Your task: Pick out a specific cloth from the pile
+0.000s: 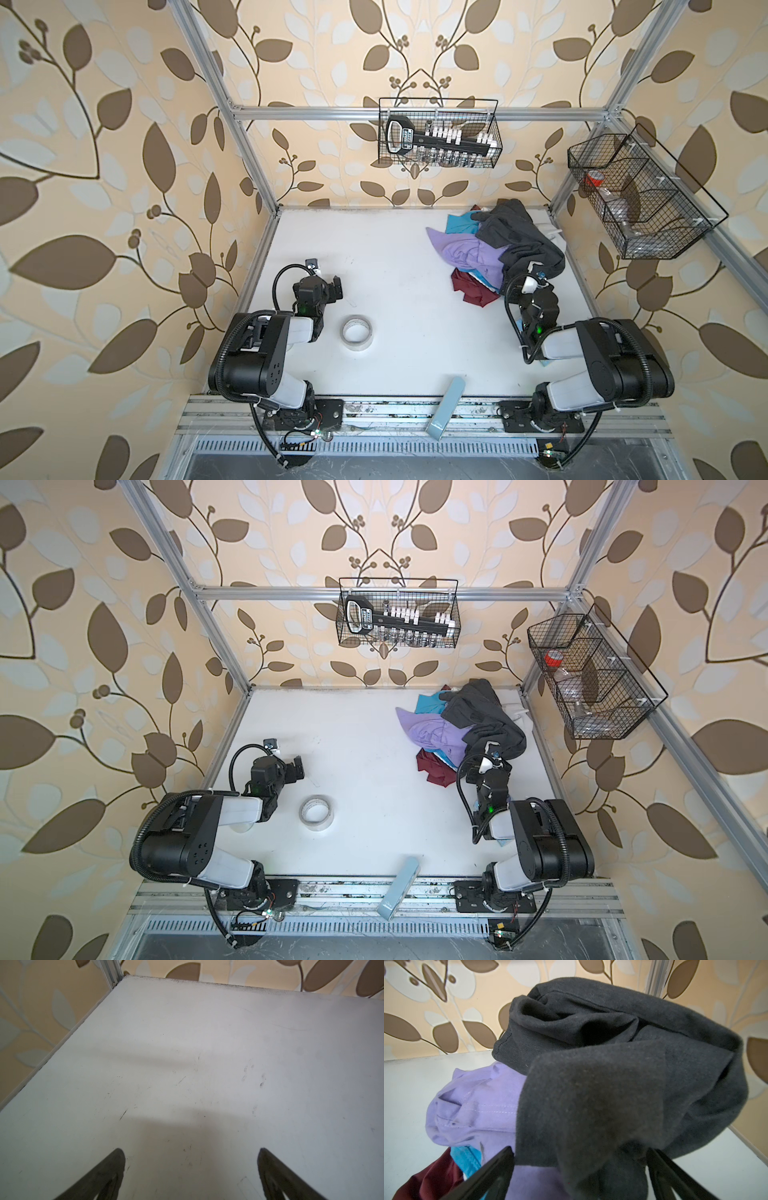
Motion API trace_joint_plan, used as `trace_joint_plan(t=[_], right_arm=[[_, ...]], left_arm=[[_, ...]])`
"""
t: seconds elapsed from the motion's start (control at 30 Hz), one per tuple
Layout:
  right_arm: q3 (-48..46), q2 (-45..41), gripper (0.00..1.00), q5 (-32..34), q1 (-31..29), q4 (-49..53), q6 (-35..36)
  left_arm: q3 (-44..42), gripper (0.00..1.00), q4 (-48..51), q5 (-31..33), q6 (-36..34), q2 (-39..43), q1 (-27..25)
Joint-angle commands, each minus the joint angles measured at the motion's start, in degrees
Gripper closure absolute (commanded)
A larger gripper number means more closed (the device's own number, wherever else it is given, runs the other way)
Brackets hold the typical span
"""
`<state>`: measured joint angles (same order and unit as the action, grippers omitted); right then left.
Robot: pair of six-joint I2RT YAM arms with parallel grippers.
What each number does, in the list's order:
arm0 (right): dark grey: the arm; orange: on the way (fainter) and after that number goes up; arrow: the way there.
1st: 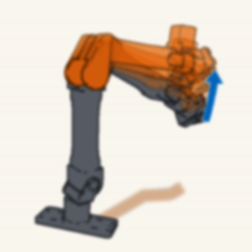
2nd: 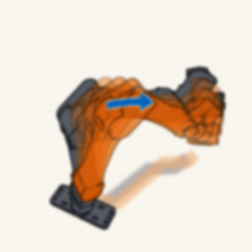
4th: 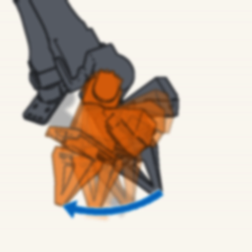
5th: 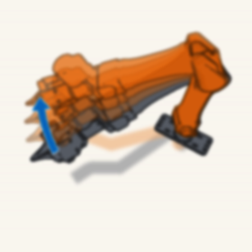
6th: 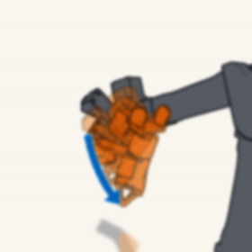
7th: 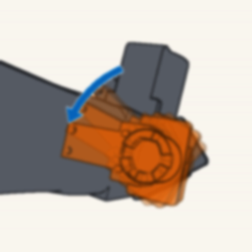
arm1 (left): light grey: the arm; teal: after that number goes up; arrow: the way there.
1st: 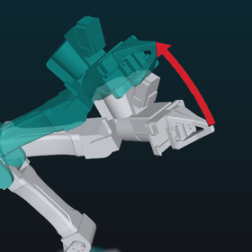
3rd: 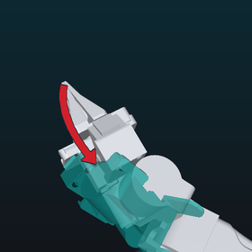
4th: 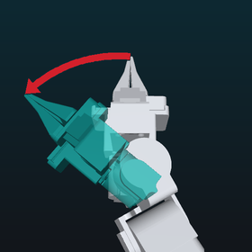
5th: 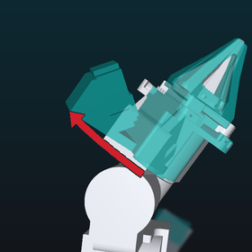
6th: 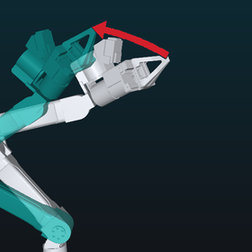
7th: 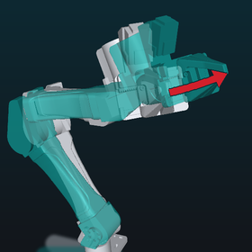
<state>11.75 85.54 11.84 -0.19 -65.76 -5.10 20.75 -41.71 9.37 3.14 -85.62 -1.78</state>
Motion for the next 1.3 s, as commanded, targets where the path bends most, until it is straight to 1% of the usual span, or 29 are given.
trace_joint_plan(t=[0.0, 0.1, 0.13, 0.2, 0.23, 0.27, 0.33, 0.43, 0.5, 0.6, 0.7, 0.77, 0.87, 0.93, 1.07, 1.13, 1.27], right_arm=[[0.6, 0.1, 0.00, 0.4, 0.2, -0.9, -0.6], [0.4, -0.2, 0.00, 0.5, 0.2, -1.3, -0.5], [0.6, -0.5, 0.00, 1.6, 0.0, -1.2, -0.4], [1.6, -3.4, 0.01, 3.8, -0.4, 2.9, -1.0], [2.4, -6.2, 0.00, 4.7, -0.4, 6.7, -1.0], [3.8, -9.1, 0.00, 6.0, -0.4, 12.9, -1.9], [6.8, -13.9, 0.00, 8.1, -0.4, 24.0, -4.1], [10.2, -19.1, 0.00, 7.2, -0.5, 34.8, -5.9], [12.8, -21.8, 0.00, 6.5, -0.5, 42.2, -8.1], [16.7, -25.1, 0.00, 5.6, -0.6, 51.5, -10.5], [20.7, -27.4, 0.00, 2.9, -1.3, 58.5, -10.9], [23.7, -27.9, 0.00, 1.2, -2.2, 62.9, -10.6], [28.3, -27.0, 0.00, -1.8, -5.1, 67.9, -9.5], [31.4, -25.1, 0.00, -3.3, -7.5, 70.7, -8.4], [38.7, -17.6, 0.01, -3.8, -13.0, 76.4, -6.3], [42.4, -13.2, 0.00, -3.8, -15.3, 78.7, -5.3], [49.2, -4.1, 0.00, -2.2, -17.8, 81.6, -4.8]], left_arm=[[1.2, 0.01, -0.8, -0.6, -0.6, 0.0, 0.4], [0.9, 0.01, -1.3, -0.6, -0.7, 0.4, 0.4], [1.0, 0.01, -1.3, -0.1, -0.9, 0.8, 0.4], [3.2, 0.01, 6.6, 2.9, 0.8, 4.7, 0.4], [4.7, 0.01, 12.1, 4.3, 1.7, 7.5, 0.4], [5.8, 0.01, 16.3, 4.4, 1.8, 9.5, 0.4], [6.5, 0.01, 21.4, 2.7, 2.4, 14.2, 0.4], [8.9, 0.01, 30.6, -0.4, 4.5, 20.4, 0.4], [10.8, 0.01, 36.0, -1.4, 6.1, 23.6, -0.3], [13.5, 0.01, 40.7, -2.1, 5.8, 26.9, -3.8], [16.6, 0.01, 45.0, -5.5, 2.9, 27.8, -8.2], [18.5, 0.01, 47.3, -10.8, 1.2, 27.5, -10.5], [20.4, 0.01, 48.4, -23.4, 0.1, 26.8, -12.3], [20.7, 0.01, 47.8, -30.4, -0.2, 26.7, -12.5], [19.8, 0.01, 44.5, -43.1, -0.2, 27.0, -12.8], [18.8, 0.01, 42.2, -48.2, 0.0, 27.2, -12.9], [17.4, 0.01, 38.3, -58.4, 0.1, 27.1, -12.9]])
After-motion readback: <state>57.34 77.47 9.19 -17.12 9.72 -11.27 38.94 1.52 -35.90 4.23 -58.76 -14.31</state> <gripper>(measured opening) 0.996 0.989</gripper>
